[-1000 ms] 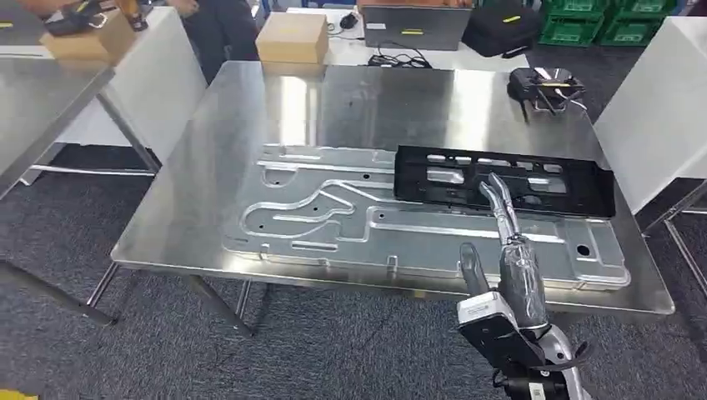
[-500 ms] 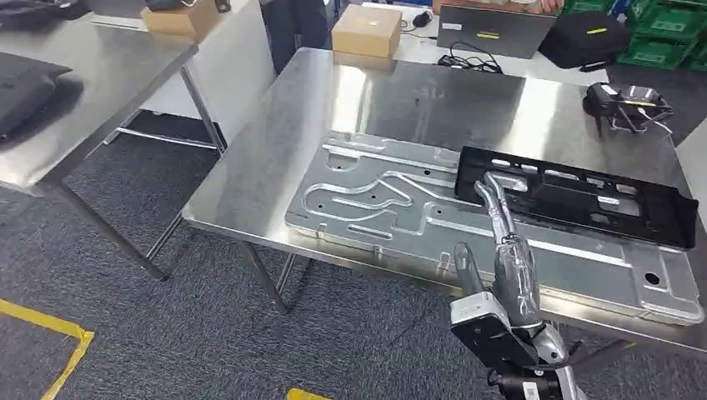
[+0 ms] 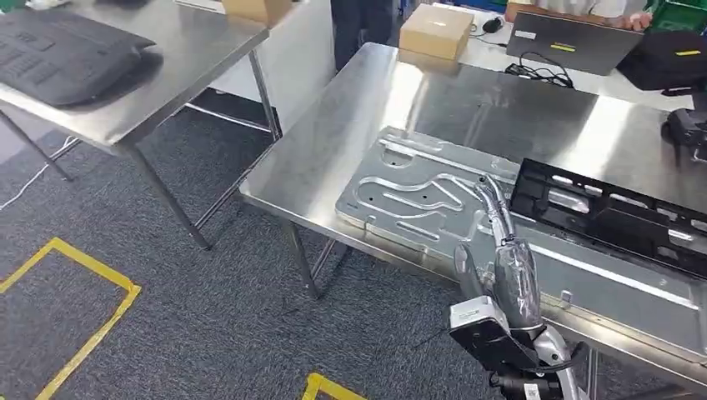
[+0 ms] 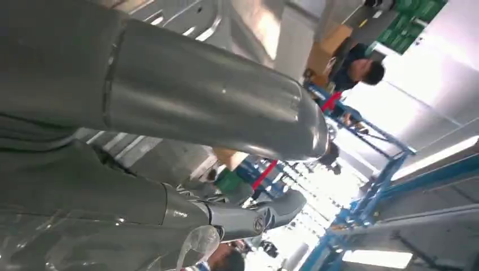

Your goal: Take the parts from the cabinet and place them on the table.

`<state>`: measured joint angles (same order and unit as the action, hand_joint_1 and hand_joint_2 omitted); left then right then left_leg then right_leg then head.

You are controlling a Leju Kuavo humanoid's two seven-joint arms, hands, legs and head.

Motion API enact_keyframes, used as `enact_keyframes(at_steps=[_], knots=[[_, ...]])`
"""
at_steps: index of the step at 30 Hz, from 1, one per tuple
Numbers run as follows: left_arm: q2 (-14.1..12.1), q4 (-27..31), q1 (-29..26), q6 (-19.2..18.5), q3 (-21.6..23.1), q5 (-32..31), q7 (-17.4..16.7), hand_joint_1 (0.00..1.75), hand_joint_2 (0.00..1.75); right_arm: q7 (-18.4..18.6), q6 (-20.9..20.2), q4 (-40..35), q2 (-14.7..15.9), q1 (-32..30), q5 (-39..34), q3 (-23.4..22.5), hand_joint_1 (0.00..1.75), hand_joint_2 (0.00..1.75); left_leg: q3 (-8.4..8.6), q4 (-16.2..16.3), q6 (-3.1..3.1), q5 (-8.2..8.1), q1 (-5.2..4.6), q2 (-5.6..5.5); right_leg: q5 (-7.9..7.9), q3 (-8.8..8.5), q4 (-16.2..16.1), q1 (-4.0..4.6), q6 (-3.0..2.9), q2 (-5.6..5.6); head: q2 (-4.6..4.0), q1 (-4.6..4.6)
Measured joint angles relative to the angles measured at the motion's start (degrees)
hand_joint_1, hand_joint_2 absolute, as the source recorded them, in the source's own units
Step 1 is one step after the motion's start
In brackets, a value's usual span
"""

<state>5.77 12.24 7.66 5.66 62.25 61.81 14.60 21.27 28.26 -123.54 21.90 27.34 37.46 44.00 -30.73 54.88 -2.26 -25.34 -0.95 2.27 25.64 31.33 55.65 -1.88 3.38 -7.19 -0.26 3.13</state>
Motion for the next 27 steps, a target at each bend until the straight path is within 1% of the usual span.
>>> enact_keyframes(at_steps=[1,2,3,4,5,6,7,8,9,10,11,12,13,14,15,16,17,18,19,20,21,22,23,24,25,26,27], knots=[[0.0,0.0,0.01,0.02,0.0,0.0,0.0,0.0,0.0,-0.07,0.0,-0.04,-0.13,-0.01,0.13,0.0,0.0,0.0,0.05,-0.53,-0.68,0.48,-0.02,-0.76,-0.11,-0.26,-0.32,-0.09,0.58,-0.66,0.0,0.02],[0.09,0.02,-0.06,0.07,-0.02,0.07,-0.02,0.0,0.0,-0.05,0.02,-0.04,-0.11,-0.24,0.11,-0.02,0.0,0.0,0.55,-1.13,-1.06,1.17,0.58,-1.31,0.72,0.05,0.62,-0.41,0.87,1.95,0.02,0.0],[0.11,0.02,-0.02,0.13,-0.02,0.02,-0.04,0.0,0.0,-0.13,0.02,-0.04,-0.13,-0.23,0.16,-0.02,0.0,0.0,0.44,-1.25,-1.45,1.32,0.55,-1.85,2.66,1.1,2.92,-0.28,0.67,4.56,0.02,-0.04],[0.11,0.02,0.0,0.11,-0.02,0.02,-0.09,0.0,0.0,-0.24,0.02,-0.04,-0.13,-0.25,0.22,-0.04,0.0,0.0,0.3,-1.22,-1.94,1.52,0.56,-2.26,5.51,3.13,7.69,-0.19,0.41,6.0,0.0,-0.04],[0.11,0.02,0.02,0.11,-0.02,0.04,-0.09,0.0,0.0,-0.2,0.02,-0.04,-0.13,-0.45,0.09,-0.04,0.0,0.0,0.24,-1.21,-2.07,1.61,0.5,-2.92,7.82,5.43,12.79,0.01,0.37,6.76,0.02,-0.02],[0.11,0.02,0.01,0.11,-0.02,0.04,-0.09,0.0,0.0,-0.22,0.02,-0.02,-0.13,-0.62,0.11,0.0,0.0,0.0,0.11,-1.15,-2.11,1.65,0.4,-3.77,9.17,7.53,17.15,0.15,0.37,6.99,0.0,-0.04],[0.11,0.02,-0.02,0.11,-0.02,0.04,-0.09,0.0,0.0,-0.22,0.02,-0.02,-0.13,-0.65,0.07,0.02,0.0,0.0,0.08,-1.12,-2.1,1.7,0.36,-4.53,9.03,8.37,18.83,0.19,0.39,7.04,0.02,-0.04],[0.11,0.02,-0.03,0.13,-0.02,0.07,-0.09,0.0,0.0,-0.22,0.02,-0.02,-0.15,-0.67,-0.06,0.02,0.0,0.0,0.11,-1.09,-2.08,1.74,0.37,-5.4,7.55,7.77,17.42,0.15,0.35,7.05,0.02,-0.04],[0.11,0.02,-0.02,0.13,-0.02,0.04,-0.09,0.0,0.0,-0.27,0.02,-0.02,-0.15,-0.66,-0.08,0.02,0.0,0.0,0.15,-0.95,-2.02,1.75,0.45,-6.25,5.22,5.91,13.59,0.11,0.32,7.13,0.02,-0.04],[0.11,0.02,-0.01,0.13,-0.02,0.02,-0.09,0.0,0.0,-0.29,0.02,-0.02,-0.15,-0.63,-0.15,0.02,0.0,0.0,0.15,-0.67,-1.93,1.68,0.6,-7.19,2.39,3.09,7.88,0.0,0.35,7.51,0.02,-0.04],[0.11,0.02,-0.01,0.15,-0.02,0.0,-0.09,0.0,0.0,-0.33,0.02,-0.02,-0.15,-0.64,-0.19,0.0,0.0,0.0,0.06,-0.23,-1.59,1.46,0.7,-7.97,0.26,0.48,2.55,-0.31,0.52,9.09,0.02,-0.07],[0.09,0.02,0.07,0.15,-0.04,-0.04,-0.09,0.0,0.0,-0.35,0.02,-0.02,-0.15,-0.67,-0.22,0.02,0.0,0.0,-0.46,0.35,-1.12,1.15,0.29,-8.46,1.27,-0.31,0.76,-0.54,0.74,11.8,0.02,-0.07],[0.11,0.02,0.17,0.18,-0.02,-0.15,-0.07,0.0,0.0,-0.37,0.04,-0.04,-0.15,-0.67,-0.22,0.0,0.0,0.0,-0.9,0.72,-0.88,1.19,0.42,-8.95,0.95,0.02,0.84,-0.49,0.23,10.88,0.02,-0.07],[0.11,0.02,0.14,0.2,-0.02,-0.18,-0.07,0.0,0.0,-0.37,0.04,-0.04,-0.15,-0.67,-0.24,0.02,0.0,0.0,-1.11,0.44,-0.63,1.35,0.42,-9.42,1.01,0.05,0.89,-0.24,0.06,10.35,0.0,-0.04],[0.09,0.02,0.11,0.35,-0.02,-0.15,-0.07,0.0,0.0,-0.39,0.04,-0.04,-0.24,-0.63,-0.22,0.02,0.0,0.0,-1.28,0.23,-0.24,1.6,0.7,-10.1,0.99,0.04,0.92,0.04,-0.29,9.68,0.02,-0.04],[0.04,0.02,0.11,0.37,-0.02,-0.17,-0.07,0.0,0.0,-0.37,0.04,-0.04,-0.28,-0.58,-0.24,0.0,0.0,0.0,-1.49,0.41,-0.09,1.62,0.77,-10.66,0.78,0.04,0.76,-0.16,-0.69,8.87,0.02,-0.02],[0.0,0.02,0.1,0.42,-0.02,-0.15,-0.07,0.0,0.0,-0.37,0.04,-0.04,-0.35,-0.59,-0.22,0.0,0.0,0.0,-1.62,1.12,0.08,1.08,0.76,-9.03,0.7,-0.06,0.67,-0.37,-0.99,8.05,0.02,-0.04],[0.0,0.02,0.1,0.42,-0.02,-0.18,-0.07,0.0,0.0,-0.35,0.02,-0.04,-0.31,-0.59,-0.24,0.0,0.0,0.0,-2.77,3.55,0.57,-0.45,0.43,-5.88,0.76,-0.09,0.67,-0.38,-1.3,7.59,0.0,0.2],[0.0,0.02,0.2,0.55,-0.04,-0.13,0.24,0.0,0.0,-0.35,0.07,-0.04,-0.33,-0.64,-0.24,0.0,0.0,0.0,-5.01,8.17,1.07,-2.81,0.64,-4.21,0.84,-0.08,0.67,-0.32,-1.45,6.91,0.0,0.17],[0.0,0.02,0.53,0.57,-0.07,-0.15,0.41,0.0,0.0,-0.33,0.11,-0.04,-0.31,-0.74,-0.24,0.0,0.0,0.0,-7.25,13.09,1.4,-4.9,0.75,-3.53,0.89,-0.08,0.68,-0.26,-1.51,6.12,0.0,0.22],[0.02,0.02,0.76,0.63,-0.07,-0.26,0.41,0.0,0.0,-0.33,0.09,-0.04,-0.28,-0.78,-0.26,0.02,0.0,0.0,-9.1,17.23,1.56,-6.26,0.82,-3.33,0.95,-0.08,0.68,-0.25,-1.59,5.33,0.0,0.2],[0.02,0.02,0.93,0.7,-0.07,-0.5,0.37,0.0,0.0,-0.33,0.04,-0.04,-0.31,-0.78,-0.28,0.02,0.0,0.0,-9.84,18.93,1.59,-6.34,0.88,-3.32,1.01,-0.12,0.68,-0.25,-1.59,4.64,0.0,0.22],[0.02,0.02,0.94,0.81,-0.07,-0.77,0.3,0.0,0.0,-0.37,-0.11,-0.04,-0.33,-0.77,-0.37,0.02,0.0,0.0,-9.24,17.78,1.49,-5.29,0.9,-3.24,1.05,-0.18,0.68,-0.24,-1.6,3.97,0.0,0.2],[0.02,0.02,0.78,1.03,0.0,-1.2,0.06,0.0,0.0,-0.51,-0.33,-0.04,-0.37,-0.73,-0.43,0.04,0.0,0.0,-7.2,13.89,1.28,-3.05,0.87,-3.0,1.13,-0.28,0.67,-0.19,-1.57,3.25,0.02,0.2],[0.07,0.02,0.5,1.14,0.15,-1.44,-0.07,0.0,0.0,-0.68,-0.48,-0.04,-0.44,-0.68,-0.54,0.07,0.0,0.0,-4.47,8.41,0.8,-0.55,0.72,-2.06,1.21,-0.45,0.66,-0.09,-1.49,2.58,0.0,0.22],[0.09,0.02,0.39,1.27,0.22,-1.73,-0.22,0.0,0.0,-0.83,-0.57,-0.04,-0.46,-0.63,-0.65,0.07,0.0,0.0,-1.93,3.3,0.08,1.41,0.41,-0.12,1.32,-0.65,0.62,0.0,-1.44,1.94,0.02,0.2],[0.07,0.02,0.35,1.38,0.31,-2.05,-0.31,0.0,0.0,-0.96,-0.83,-0.04,-0.46,-0.6,-0.78,0.07,0.0,0.0,-0.74,0.4,-0.67,0.89,-0.36,3.49,1.44,-0.71,0.65,0.19,-1.23,1.3,0.02,0.2]])
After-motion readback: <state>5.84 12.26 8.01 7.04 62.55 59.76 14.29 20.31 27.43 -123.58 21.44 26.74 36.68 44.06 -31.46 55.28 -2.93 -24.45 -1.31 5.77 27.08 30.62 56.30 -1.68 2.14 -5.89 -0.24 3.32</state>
